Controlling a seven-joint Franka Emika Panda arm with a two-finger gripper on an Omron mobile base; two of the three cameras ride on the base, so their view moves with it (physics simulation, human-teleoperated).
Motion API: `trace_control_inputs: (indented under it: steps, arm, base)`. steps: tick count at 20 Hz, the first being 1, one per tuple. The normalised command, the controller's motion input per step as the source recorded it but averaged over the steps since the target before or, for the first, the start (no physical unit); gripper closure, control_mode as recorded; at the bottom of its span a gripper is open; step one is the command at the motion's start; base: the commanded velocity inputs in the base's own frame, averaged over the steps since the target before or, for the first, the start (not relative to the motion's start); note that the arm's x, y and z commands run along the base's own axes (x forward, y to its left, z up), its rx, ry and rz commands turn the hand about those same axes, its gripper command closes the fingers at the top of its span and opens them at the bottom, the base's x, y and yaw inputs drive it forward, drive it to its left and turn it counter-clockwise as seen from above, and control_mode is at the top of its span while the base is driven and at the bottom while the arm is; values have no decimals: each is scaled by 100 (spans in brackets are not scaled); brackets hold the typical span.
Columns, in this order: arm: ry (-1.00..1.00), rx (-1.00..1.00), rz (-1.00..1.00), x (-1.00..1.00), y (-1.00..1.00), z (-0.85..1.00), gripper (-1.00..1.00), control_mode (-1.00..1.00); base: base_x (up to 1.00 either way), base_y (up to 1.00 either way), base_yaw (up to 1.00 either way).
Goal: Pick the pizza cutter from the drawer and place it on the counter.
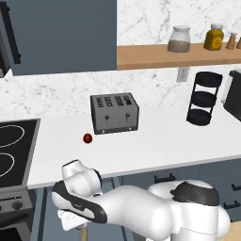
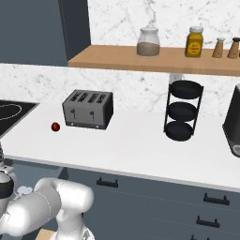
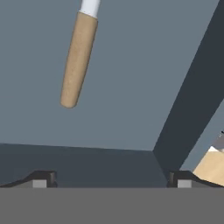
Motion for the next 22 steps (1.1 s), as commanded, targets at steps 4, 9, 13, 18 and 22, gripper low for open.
trace_control_inputs:
  steps: [4, 9, 13, 18, 22]
  arm:
    - [-21, 0, 0, 9, 8, -18, -100, -100]
    - [-14, 0, 0, 5, 0, -20, -100, -100]
    - [-9, 0, 0, 11, 0, -23, -100, -100]
    - [-6, 0, 0, 18, 0, -22, -100, -100]
    - [-2, 0, 0, 26, 8, -17, -100, -100]
  base:
    - [0, 0, 0]
    - [0, 0, 0]
    - [0, 0, 0]
    - [0, 0, 0]
    - [0, 0, 0]
